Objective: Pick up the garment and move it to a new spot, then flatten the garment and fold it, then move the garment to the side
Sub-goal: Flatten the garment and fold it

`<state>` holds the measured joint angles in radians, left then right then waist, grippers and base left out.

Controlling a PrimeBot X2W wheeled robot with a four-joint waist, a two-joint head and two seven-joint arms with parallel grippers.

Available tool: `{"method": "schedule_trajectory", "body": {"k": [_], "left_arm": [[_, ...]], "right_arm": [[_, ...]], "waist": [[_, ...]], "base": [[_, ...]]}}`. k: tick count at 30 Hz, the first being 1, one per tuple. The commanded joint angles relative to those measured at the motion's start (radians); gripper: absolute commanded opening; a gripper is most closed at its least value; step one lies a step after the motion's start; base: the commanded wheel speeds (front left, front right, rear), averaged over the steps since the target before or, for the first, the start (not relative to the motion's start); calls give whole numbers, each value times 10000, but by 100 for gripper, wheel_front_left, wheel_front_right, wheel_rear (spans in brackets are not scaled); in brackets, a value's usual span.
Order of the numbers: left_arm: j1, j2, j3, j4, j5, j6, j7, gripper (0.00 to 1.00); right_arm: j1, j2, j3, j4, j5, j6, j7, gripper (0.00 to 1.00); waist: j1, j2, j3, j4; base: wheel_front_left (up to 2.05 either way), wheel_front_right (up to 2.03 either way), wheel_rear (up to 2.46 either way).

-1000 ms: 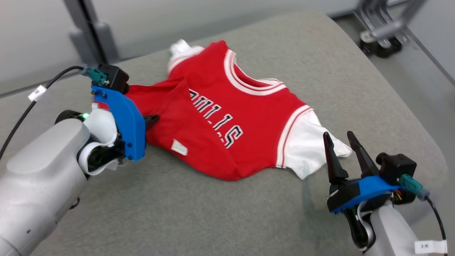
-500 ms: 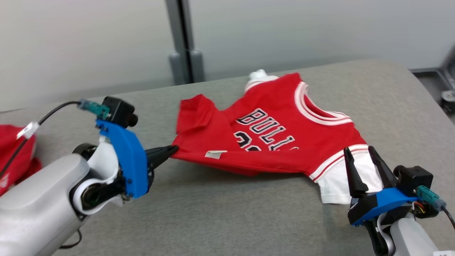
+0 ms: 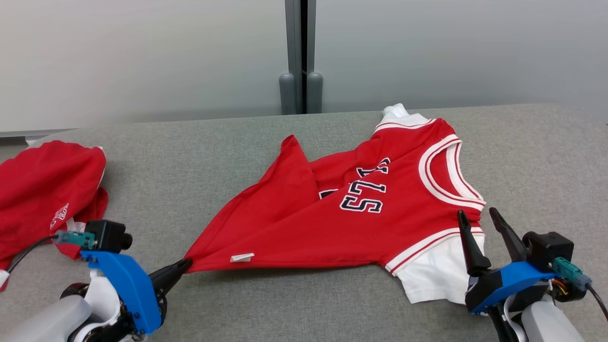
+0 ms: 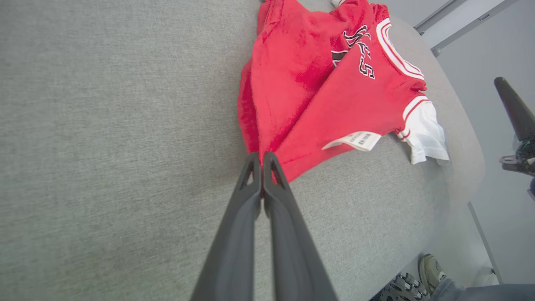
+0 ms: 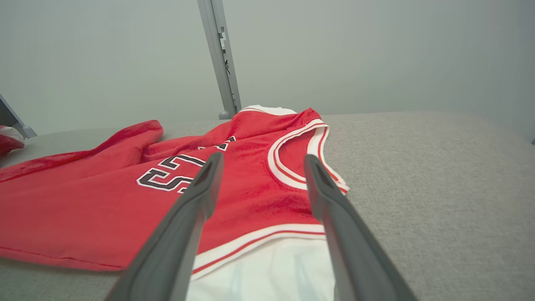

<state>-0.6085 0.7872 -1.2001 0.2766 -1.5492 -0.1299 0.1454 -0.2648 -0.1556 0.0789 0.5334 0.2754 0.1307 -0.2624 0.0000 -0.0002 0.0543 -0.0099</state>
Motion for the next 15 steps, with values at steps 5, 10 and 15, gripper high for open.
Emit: {"method": "schedule_trajectory", "body": {"k": [5, 10, 15], "left_arm": [[931, -165, 60, 513, 82, -13, -1155, 0], [1656, -421, -18, 997, 93, -13, -1887, 0], [2053, -889, 9, 1531, 5, -13, -2400, 100]], "right_arm": [[156, -175, 88, 111, 74, 1, -34, 100], [225, -259, 189, 193, 133, 1, -34, 100], [250, -332, 334, 334, 213, 1, -34, 100]], "waist": [[0, 2, -124, -9], [0, 2, -199, -27], [0, 2, -265, -5]], "base": [[0, 0, 0], [0, 0, 0], [0, 0, 0]]}}
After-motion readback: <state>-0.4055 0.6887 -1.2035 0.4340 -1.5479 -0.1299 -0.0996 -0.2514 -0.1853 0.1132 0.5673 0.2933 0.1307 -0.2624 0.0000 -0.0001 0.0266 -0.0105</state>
